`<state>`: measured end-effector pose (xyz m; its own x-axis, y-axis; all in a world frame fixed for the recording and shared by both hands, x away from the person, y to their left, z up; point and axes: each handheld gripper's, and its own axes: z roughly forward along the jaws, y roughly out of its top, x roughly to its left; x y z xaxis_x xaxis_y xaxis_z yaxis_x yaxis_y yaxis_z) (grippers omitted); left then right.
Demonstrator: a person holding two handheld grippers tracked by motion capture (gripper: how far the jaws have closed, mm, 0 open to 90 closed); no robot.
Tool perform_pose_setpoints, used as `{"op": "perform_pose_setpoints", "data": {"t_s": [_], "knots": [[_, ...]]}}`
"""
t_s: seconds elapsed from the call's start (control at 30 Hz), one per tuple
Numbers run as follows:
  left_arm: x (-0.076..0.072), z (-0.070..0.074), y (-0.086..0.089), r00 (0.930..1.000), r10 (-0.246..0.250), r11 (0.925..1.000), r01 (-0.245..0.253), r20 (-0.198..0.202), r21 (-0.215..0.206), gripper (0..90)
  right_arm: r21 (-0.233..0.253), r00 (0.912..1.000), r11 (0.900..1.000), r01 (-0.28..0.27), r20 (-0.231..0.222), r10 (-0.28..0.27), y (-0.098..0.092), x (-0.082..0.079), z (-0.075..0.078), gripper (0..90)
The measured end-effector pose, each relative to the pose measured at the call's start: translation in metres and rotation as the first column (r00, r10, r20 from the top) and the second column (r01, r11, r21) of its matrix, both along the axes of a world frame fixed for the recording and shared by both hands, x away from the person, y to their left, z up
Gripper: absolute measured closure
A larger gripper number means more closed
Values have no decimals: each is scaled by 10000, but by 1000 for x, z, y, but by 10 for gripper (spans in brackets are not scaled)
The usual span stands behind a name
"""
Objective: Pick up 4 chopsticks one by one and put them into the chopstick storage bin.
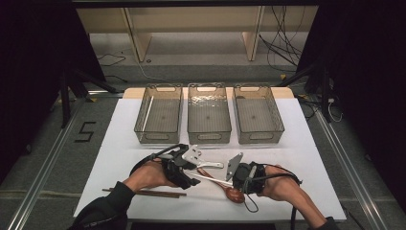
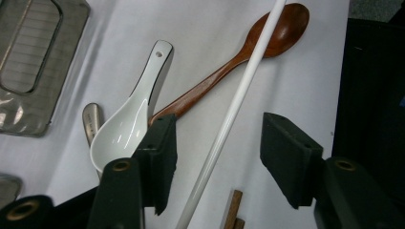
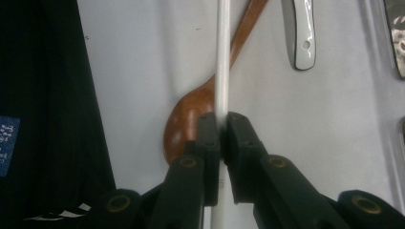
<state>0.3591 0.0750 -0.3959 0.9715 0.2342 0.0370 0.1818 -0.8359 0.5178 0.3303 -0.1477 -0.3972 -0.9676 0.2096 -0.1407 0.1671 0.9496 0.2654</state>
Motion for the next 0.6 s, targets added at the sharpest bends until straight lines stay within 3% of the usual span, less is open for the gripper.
{"op": "perform_pose_setpoints", "data": {"t_s": [0.33,0.6], "knots": [[-3,-6,-5,9976,-680,9952,686,-111,695,652,-88,9993,9992,-382,53,382,1,-2,0,850],[-4,-7,-6,9951,-950,9920,968,-260,813,756,-140,9972,9971,-743,56,744,2,-4,-2,849]]}}
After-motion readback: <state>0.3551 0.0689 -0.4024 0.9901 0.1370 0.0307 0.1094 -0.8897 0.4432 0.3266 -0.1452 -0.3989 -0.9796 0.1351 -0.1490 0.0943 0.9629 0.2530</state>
